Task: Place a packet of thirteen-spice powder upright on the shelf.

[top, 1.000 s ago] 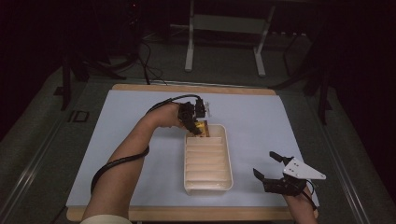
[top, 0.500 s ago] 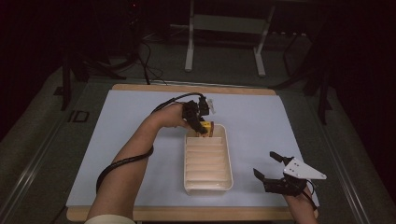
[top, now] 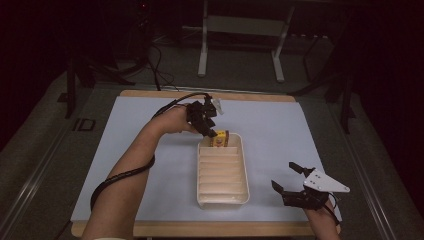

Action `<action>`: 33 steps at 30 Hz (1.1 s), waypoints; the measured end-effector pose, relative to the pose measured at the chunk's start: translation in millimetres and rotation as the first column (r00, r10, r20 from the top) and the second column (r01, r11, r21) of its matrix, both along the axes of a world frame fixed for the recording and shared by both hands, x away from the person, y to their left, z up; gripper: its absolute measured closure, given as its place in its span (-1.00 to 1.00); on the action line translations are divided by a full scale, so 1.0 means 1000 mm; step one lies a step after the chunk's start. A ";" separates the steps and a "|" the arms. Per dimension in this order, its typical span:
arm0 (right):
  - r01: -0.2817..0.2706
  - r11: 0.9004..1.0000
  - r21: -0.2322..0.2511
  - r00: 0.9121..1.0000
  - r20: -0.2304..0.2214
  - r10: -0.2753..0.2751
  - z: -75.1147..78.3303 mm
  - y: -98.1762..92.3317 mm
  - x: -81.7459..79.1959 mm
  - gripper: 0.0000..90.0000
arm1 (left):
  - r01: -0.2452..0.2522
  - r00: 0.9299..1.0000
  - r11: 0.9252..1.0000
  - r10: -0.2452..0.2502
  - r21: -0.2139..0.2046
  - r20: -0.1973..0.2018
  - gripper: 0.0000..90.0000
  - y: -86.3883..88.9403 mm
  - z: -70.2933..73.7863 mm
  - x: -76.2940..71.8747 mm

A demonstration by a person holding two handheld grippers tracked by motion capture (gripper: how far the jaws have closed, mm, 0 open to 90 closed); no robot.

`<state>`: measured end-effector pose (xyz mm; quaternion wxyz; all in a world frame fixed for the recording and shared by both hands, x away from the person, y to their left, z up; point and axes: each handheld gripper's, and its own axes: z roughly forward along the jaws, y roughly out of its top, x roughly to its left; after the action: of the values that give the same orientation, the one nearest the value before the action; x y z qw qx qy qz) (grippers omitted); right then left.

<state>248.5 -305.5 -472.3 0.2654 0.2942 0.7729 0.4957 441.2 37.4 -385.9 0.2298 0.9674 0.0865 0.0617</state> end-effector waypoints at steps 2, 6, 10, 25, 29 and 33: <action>0.003 1.000 0.002 1.000 0.000 -0.003 0.000 0.000 0.000 -0.68 | -0.011 1.000 1.000 0.011 0.002 -0.002 0.27 0.003 0.002 -0.003; 0.004 1.000 0.000 1.000 -0.003 -0.004 0.000 0.000 0.000 -0.68 | -0.035 0.999 0.999 0.035 -0.005 -0.007 0.21 0.015 0.009 -0.009; 0.003 1.000 -0.001 1.000 0.000 -0.003 0.000 0.000 0.001 -0.68 | -0.050 0.999 0.999 0.050 -0.020 -0.014 0.21 0.022 0.016 -0.015; 0.004 1.000 -0.010 1.000 0.000 -0.004 0.000 0.003 0.002 -0.68 | -0.139 0.990 0.984 0.135 -0.112 -0.047 -0.17 0.066 0.030 -0.040; 0.005 1.000 -0.009 1.000 0.001 -0.005 0.000 0.003 0.002 -0.68 | -0.175 0.984 0.976 0.168 -0.129 -0.066 -0.32 0.078 0.028 -0.044; 0.007 1.000 -0.010 1.000 0.000 -0.007 0.000 0.002 0.002 -0.68 | -0.186 0.981 0.972 0.175 -0.143 -0.087 -0.68 0.087 0.027 -0.047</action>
<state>250.7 -303.0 -472.3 0.2685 0.2953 0.7745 0.4908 394.6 124.2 -359.1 0.2920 0.9371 0.1871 0.0398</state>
